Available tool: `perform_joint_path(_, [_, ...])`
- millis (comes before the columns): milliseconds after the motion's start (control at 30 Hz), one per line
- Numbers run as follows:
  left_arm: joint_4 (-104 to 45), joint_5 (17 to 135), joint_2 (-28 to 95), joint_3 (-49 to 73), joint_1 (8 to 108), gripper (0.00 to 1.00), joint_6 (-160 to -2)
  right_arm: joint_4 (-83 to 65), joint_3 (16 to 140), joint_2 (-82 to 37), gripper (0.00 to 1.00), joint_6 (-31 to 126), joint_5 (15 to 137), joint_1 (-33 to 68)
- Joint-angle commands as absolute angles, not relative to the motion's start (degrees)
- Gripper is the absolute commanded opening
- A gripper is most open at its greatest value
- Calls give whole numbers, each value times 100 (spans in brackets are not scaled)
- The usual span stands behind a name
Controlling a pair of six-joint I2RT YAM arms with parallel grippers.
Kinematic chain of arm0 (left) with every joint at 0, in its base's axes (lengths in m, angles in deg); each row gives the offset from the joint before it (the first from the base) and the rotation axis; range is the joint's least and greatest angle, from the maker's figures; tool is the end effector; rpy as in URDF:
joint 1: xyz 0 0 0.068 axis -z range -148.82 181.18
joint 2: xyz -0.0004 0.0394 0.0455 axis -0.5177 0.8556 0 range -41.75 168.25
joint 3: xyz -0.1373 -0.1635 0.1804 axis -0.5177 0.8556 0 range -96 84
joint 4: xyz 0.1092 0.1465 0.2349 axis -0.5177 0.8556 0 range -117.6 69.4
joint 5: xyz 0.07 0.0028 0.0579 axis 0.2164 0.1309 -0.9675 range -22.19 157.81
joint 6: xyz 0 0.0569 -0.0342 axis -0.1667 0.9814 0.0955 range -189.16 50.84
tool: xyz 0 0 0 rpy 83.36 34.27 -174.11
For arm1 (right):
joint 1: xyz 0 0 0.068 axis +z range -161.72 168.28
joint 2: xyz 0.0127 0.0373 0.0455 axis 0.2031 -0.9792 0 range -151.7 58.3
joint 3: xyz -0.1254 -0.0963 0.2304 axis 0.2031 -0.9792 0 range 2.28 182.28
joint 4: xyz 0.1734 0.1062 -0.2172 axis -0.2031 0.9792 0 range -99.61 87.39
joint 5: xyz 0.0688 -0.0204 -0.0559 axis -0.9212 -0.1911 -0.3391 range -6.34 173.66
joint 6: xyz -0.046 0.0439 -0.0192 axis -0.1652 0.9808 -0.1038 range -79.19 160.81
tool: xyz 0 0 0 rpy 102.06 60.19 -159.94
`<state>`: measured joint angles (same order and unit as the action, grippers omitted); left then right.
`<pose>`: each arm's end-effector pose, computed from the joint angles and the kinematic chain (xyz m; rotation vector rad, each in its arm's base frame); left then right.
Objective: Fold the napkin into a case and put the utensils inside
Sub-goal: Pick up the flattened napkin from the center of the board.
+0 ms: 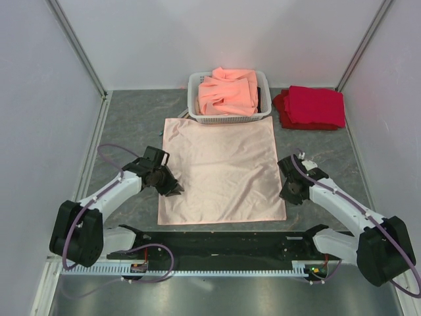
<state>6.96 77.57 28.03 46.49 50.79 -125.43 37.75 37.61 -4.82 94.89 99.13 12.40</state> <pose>0.2301 -0.0914 0.1516 -0.8563 2.7444 -0.5558 0.1957 0.0721 0.1555 0.7638 2.6642 -0.0641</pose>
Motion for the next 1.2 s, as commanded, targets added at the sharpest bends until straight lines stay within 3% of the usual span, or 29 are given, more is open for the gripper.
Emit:
perform_joint_path(0, [-852, 8916, 3076, 4674, 5086, 28, -12145, 2987, 4218, -560, 30, 8644, 9984, 1236])
perform_joint_path(67, [-1203, 8821, 3129, 4700, 5086, 29, -12251, 2364, 4296, -612, 31, 8213, 9600, 1236])
perform_joint_path(133, [-1310, 8671, 3347, 4648, 5078, 29, -12347, 1785, 4393, -875, 40, 7783, 9334, 1236])
perform_joint_path(300, [-1748, 8732, 4139, 4261, 5069, 30, -12120, 1484, 5192, -2130, 51, 7061, 9114, 1228])
perform_joint_path(800, [-2180, 8705, 5676, 3576, 4797, 33, -12155, 1130, 6713, -4548, 54, 6050, 9808, 991])
perform_joint_path(933, [-2075, 8609, 5775, 3190, 4665, 33, -11988, 1341, 7283, -4726, 57, 6006, 9957, 955])
perform_joint_path(1033, [-1943, 8740, 5495, 3127, 4691, 36, -11908, 1850, 7670, -4560, 68, 6084, 10194, 955])
perform_joint_path(1067, [-1917, 8767, 5354, 3179, 4708, 38, -11926, 2008, 7716, -4463, 80, 6145, 10403, 955])
perform_joint_path(1167, [-1768, 8793, 4583, 3530, 4788, 45, -11944, 2633, 7559, -3884, 98, 6663, 10555, 955])
